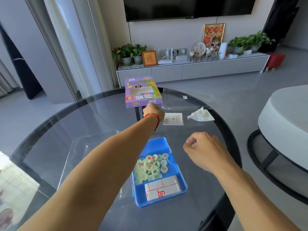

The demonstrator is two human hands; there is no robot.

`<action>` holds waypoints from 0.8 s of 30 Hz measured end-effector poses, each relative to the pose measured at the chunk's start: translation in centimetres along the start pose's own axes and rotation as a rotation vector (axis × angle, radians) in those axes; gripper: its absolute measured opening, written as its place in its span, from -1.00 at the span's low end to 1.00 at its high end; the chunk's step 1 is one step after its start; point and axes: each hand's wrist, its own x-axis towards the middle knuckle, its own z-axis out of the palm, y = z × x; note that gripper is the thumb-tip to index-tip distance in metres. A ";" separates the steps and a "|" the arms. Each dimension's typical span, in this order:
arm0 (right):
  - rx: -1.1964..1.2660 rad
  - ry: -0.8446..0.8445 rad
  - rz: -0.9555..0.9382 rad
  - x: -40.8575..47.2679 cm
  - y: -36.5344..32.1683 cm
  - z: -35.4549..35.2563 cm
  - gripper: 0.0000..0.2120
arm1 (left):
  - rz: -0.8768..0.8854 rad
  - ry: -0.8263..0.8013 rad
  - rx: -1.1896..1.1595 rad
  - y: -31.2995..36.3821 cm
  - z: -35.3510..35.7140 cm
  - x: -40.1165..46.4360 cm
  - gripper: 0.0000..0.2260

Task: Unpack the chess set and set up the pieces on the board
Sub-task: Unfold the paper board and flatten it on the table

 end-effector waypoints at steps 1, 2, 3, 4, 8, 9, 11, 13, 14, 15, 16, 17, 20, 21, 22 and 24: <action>-0.003 -0.002 -0.015 0.1 -0.2 0.3 -0.87 | 0.020 0.000 -0.008 -0.4 -0.7 -0.2 -0.86; 0.002 -0.005 -0.038 0.1 -0.5 0.7 -0.88 | 0.042 0.011 0.009 -1.1 -1.5 -0.3 -0.83; 0.012 -0.011 -0.071 0.0 -0.9 0.9 -0.88 | 0.075 0.017 -0.005 -1.5 -2.9 -1.0 -0.84; 0.024 -0.022 -0.114 -0.2 -1.5 1.2 -0.89 | 0.159 0.015 0.045 -2.0 -4.4 -2.2 -0.83; 0.062 -0.080 -0.423 -1.1 -4.7 2.7 -0.92 | 0.331 0.076 0.159 -5.1 -11.4 -7.7 -0.71; 0.066 -0.101 -0.520 -1.7 -5.8 3.3 -0.93 | 0.349 0.075 0.185 -6.6 -13.1 -9.4 -0.70; 0.044 -0.180 -0.713 -3.3 -8.1 4.9 -0.92 | 0.372 0.105 0.269 -10.4 -16.1 -12.3 -0.71; -0.014 -0.288 -0.847 -5.2 -10.0 6.4 -0.88 | 0.379 0.141 0.350 -14.4 -18.0 -14.7 -0.74; -0.065 -0.326 -0.892 -6.0 -10.6 7.1 -0.83 | 0.393 0.135 0.391 -16.2 -18.5 -15.7 -0.76; -0.136 -0.346 -0.920 -6.6 -11.2 7.7 -0.76 | 0.411 0.116 0.436 -17.7 -18.7 -16.4 -0.77; -0.227 -0.348 -0.927 -7.0 -11.7 8.1 -0.67 | 0.440 0.089 0.476 -18.8 -18.8 -16.9 -0.79; -0.320 -0.331 -0.921 -7.2 -12.1 8.5 -0.60 | 0.470 0.064 0.507 -19.7 -18.9 -17.0 -0.80; -0.463 -0.300 -0.899 -7.8 -12.9 9.2 -0.57 | 0.502 0.066 0.561 -20.9 -19.1 -16.6 -0.77; -0.474 -0.296 -0.899 -7.9 -13.0 9.4 -0.59 | 0.500 0.074 0.562 -21.0 -19.1 -16.5 -0.75; -0.489 -0.291 -0.901 -7.9 -13.2 9.4 -0.62 | 0.498 0.077 0.560 -21.0 -19.0 -16.5 -0.74; -0.509 -0.286 -0.894 -7.8 -13.4 9.6 -0.69 | 0.488 0.074 0.560 -20.9 -19.0 -16.5 -0.76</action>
